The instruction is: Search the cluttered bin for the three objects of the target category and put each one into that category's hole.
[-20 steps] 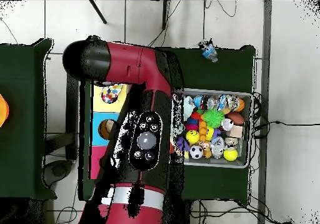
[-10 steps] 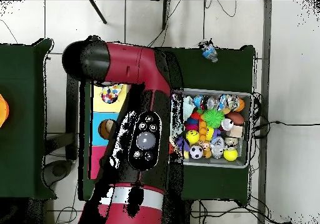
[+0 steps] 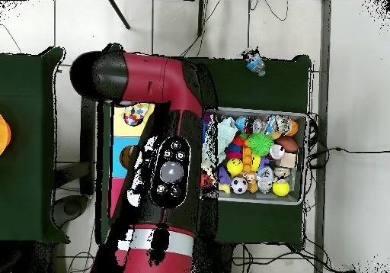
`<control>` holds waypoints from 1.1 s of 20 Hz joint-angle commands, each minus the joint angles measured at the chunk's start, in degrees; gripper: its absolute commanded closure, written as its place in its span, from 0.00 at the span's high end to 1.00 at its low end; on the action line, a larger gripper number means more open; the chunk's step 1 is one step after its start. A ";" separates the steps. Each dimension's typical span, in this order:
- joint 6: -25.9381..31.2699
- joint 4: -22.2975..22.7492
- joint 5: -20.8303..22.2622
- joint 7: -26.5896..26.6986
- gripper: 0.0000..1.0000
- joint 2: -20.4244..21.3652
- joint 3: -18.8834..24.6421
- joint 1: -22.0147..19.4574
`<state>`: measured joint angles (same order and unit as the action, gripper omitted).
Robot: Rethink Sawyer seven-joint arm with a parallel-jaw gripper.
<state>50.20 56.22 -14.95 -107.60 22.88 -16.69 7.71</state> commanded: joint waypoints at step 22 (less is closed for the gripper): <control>-3.50 3.23 1.01 -11.01 1.00 -3.47 2.34 1.16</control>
<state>47.93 56.21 -14.61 -107.60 21.17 -16.69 9.61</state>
